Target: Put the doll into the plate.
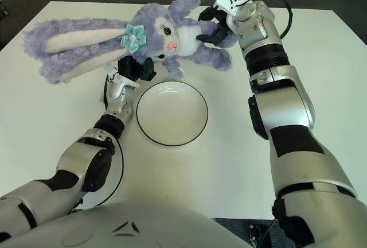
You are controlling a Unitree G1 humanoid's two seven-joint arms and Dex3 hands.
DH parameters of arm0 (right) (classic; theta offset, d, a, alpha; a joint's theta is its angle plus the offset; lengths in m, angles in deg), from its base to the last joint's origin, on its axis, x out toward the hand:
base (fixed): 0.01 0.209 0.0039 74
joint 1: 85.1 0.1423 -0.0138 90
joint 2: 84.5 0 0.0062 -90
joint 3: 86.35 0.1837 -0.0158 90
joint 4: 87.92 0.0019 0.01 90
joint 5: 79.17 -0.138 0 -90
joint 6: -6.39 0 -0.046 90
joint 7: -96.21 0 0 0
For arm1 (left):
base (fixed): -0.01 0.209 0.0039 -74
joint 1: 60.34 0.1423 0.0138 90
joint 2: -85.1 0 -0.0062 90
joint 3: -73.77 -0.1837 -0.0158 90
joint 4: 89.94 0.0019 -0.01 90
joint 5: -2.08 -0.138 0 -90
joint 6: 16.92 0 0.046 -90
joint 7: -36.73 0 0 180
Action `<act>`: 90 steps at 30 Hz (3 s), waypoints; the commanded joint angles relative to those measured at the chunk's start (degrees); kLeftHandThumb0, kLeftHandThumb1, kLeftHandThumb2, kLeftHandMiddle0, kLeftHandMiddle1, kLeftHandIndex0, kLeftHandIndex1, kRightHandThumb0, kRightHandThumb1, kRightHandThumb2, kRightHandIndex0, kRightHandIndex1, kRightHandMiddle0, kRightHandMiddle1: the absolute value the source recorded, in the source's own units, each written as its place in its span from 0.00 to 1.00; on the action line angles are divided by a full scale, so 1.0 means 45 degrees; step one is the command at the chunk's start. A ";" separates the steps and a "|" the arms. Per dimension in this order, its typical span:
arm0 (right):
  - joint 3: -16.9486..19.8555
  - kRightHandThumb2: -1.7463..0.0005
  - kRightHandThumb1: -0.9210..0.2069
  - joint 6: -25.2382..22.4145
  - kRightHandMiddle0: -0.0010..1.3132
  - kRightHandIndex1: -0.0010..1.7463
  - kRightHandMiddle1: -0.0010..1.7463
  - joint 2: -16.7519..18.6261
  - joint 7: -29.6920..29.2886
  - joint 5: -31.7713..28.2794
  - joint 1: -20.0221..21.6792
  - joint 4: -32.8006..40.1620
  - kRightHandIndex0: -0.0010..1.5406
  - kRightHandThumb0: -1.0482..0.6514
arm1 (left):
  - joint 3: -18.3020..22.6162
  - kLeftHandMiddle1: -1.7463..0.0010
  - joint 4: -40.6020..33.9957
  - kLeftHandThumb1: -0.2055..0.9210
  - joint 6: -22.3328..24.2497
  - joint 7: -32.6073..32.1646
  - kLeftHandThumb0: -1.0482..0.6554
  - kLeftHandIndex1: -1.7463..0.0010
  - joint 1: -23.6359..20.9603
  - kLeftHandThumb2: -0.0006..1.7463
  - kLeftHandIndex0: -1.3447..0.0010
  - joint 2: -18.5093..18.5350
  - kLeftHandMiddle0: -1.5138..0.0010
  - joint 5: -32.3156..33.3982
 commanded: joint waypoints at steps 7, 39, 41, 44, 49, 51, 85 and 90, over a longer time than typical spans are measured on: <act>0.0047 0.20 0.61 -0.0273 0.62 0.99 1.00 0.0166 0.0224 -0.0202 0.0182 0.0052 0.44 0.91 | -0.0220 0.96 0.0039 0.40 -0.0902 -0.1309 0.44 0.95 0.0161 0.63 0.99 -0.2074 0.82 -0.0728; -0.0342 0.03 0.85 0.1267 0.52 1.00 0.96 0.0158 -0.0611 0.0293 0.0047 -0.0344 0.57 0.62 | -0.1930 0.02 -0.1882 0.47 0.0991 -0.5800 0.63 0.05 0.0817 0.71 0.80 -0.2029 0.63 -0.3340; -0.0313 0.03 0.86 0.1289 0.52 0.96 0.98 0.0156 -0.0588 0.0246 0.0046 -0.0371 0.59 0.62 | -0.2022 0.01 -0.2029 0.43 0.1165 -0.5582 0.62 0.04 0.0869 0.76 0.73 -0.2001 0.58 -0.3141; -0.0239 0.03 0.86 0.1296 0.51 0.94 0.99 0.0194 -0.0775 0.0213 -0.0006 -0.0345 0.60 0.62 | -0.2177 0.00 -0.2205 0.39 0.1264 -0.5099 0.61 0.04 0.0917 0.80 0.68 -0.1963 0.54 -0.2767; -0.0170 0.04 0.86 0.1326 0.51 0.91 1.00 0.0200 -0.1082 0.0226 -0.0207 -0.0091 0.61 0.62 | -0.2323 0.00 -0.2278 0.26 0.0962 -0.4311 0.61 0.02 0.0923 0.90 0.60 -0.1947 0.48 -0.2165; -0.0168 0.04 0.86 0.1290 0.51 0.91 1.00 0.0204 -0.1141 0.0239 -0.0267 0.0026 0.61 0.62 | -0.2350 0.00 -0.2310 0.23 0.0948 -0.4090 0.61 0.01 0.0930 0.93 0.58 -0.1917 0.46 -0.2004; 0.0263 0.03 0.84 0.0950 0.48 0.97 1.00 -0.0007 -0.0277 -0.0323 -0.0613 0.0284 0.57 0.62 | -0.2172 0.04 -0.3322 0.24 0.2829 -0.3161 0.61 0.00 0.1369 0.91 0.58 -0.2247 0.46 -0.0517; 0.0498 0.07 0.82 0.1093 0.57 1.00 0.91 -0.0275 -0.0187 -0.0509 -0.0692 0.0408 0.53 0.61 | -0.2105 0.03 -0.3554 0.23 0.3237 -0.3524 0.61 0.00 0.1481 0.92 0.57 -0.2303 0.45 -0.0614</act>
